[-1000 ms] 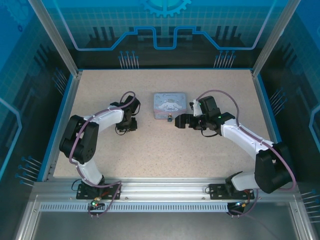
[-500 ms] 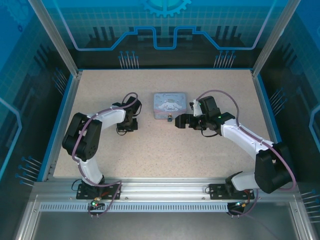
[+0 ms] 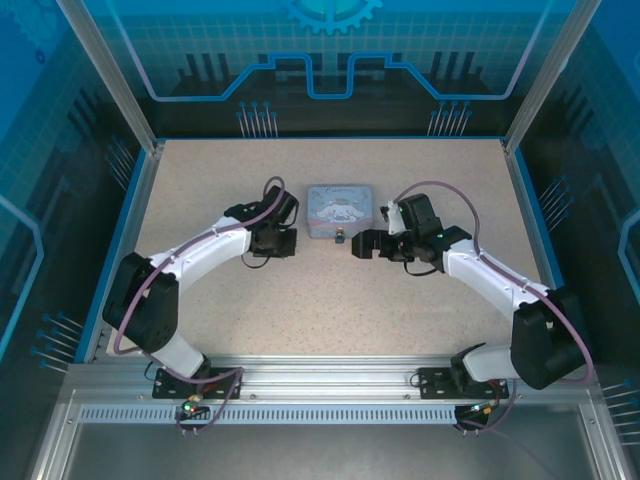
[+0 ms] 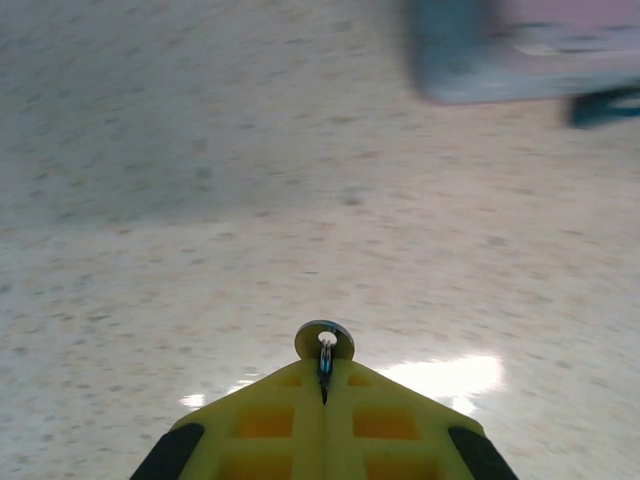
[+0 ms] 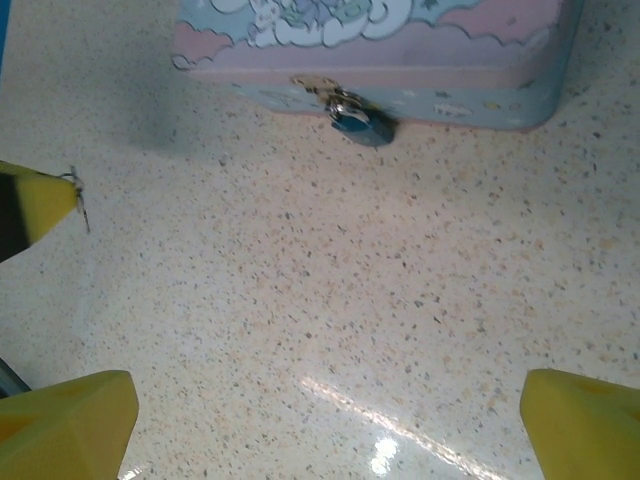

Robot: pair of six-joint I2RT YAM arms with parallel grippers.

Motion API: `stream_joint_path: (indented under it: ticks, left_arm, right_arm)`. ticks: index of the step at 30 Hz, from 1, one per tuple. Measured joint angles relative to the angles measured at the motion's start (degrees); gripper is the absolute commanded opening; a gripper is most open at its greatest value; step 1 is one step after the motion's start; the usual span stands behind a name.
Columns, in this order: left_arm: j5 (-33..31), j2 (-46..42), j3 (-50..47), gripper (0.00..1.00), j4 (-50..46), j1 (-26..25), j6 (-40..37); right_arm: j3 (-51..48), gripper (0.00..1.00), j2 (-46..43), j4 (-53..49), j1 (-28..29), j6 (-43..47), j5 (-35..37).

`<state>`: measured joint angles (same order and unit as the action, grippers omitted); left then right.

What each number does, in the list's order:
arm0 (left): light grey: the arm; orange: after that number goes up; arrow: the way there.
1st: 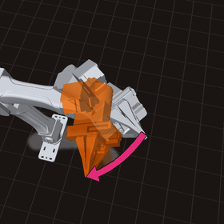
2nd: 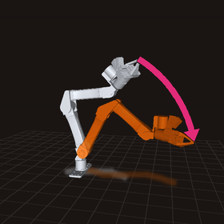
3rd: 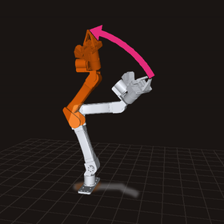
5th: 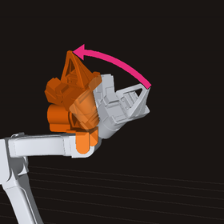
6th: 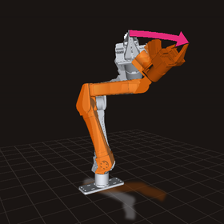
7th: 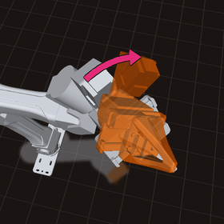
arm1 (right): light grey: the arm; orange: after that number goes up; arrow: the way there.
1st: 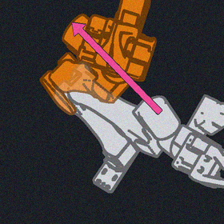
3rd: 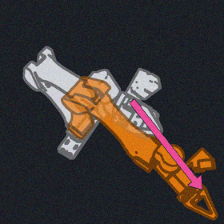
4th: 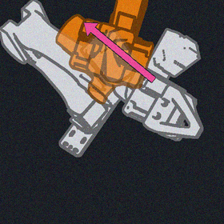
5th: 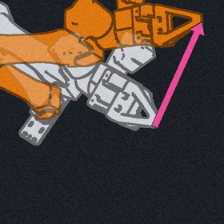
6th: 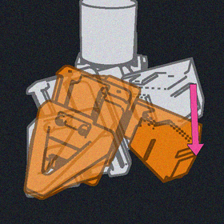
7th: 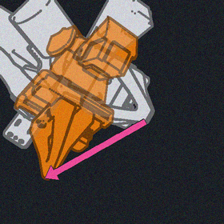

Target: Unlock a padlock with a key

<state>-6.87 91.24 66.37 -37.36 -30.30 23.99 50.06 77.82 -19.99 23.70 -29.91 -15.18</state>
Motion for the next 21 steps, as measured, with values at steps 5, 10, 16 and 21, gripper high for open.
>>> stream_joint_path:
  ticks: [5,10,16,21]
  left_arm:
    - [1.86,0.28,1.07,0.00,0.44,-7.72,-0.07]
    - [2.27,5.81,3.80,0.00,0.90,-13.60,-0.22]
    - [2.27,16.15,10.49,0.00,1.84,-20.15,-0.48]
    - [2.23,23.02,15.50,0.41,2.12,-24.28,-0.48]
  right_arm:
    - [-2.62,1.00,-0.85,-0.15,-0.63,-0.07,0.20]
    - [-4.85,1.00,-2.56,-0.09,-3.32,-0.96,0.98]
    - [-7.74,1.00,-3.78,-0.48,-8.31,-2.49,2.21]
    - [-8.26,1.00,-4.39,-1.99,-11.08,-3.34,3.72]
